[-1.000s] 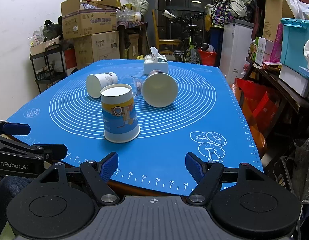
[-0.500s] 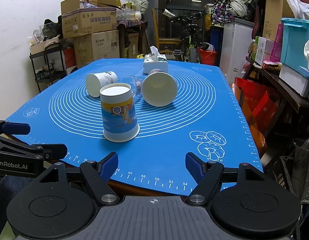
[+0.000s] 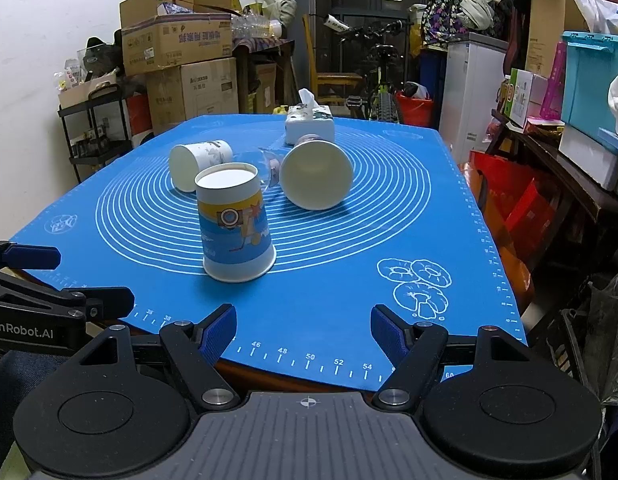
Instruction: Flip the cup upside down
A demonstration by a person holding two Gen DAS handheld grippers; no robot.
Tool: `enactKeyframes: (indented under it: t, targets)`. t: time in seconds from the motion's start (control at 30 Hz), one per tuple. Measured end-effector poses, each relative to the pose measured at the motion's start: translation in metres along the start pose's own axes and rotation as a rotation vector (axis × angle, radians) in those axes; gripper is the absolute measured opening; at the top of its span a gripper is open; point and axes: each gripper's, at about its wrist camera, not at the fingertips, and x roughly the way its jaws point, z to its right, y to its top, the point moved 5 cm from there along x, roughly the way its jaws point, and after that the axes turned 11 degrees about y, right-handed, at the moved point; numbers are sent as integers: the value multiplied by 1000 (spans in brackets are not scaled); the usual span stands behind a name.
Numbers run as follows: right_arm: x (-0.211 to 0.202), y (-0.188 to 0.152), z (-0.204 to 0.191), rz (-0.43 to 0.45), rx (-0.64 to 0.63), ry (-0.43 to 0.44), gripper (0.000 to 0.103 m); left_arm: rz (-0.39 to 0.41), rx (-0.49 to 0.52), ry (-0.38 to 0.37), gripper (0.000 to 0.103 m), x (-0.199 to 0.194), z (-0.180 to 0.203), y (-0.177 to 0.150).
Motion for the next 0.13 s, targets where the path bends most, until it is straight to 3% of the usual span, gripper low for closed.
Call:
enactKeyframes:
  t: [0.13]
  targets:
    - [0,0,3,0,6,1,78,-1,7,-3,100,1,4,-1]
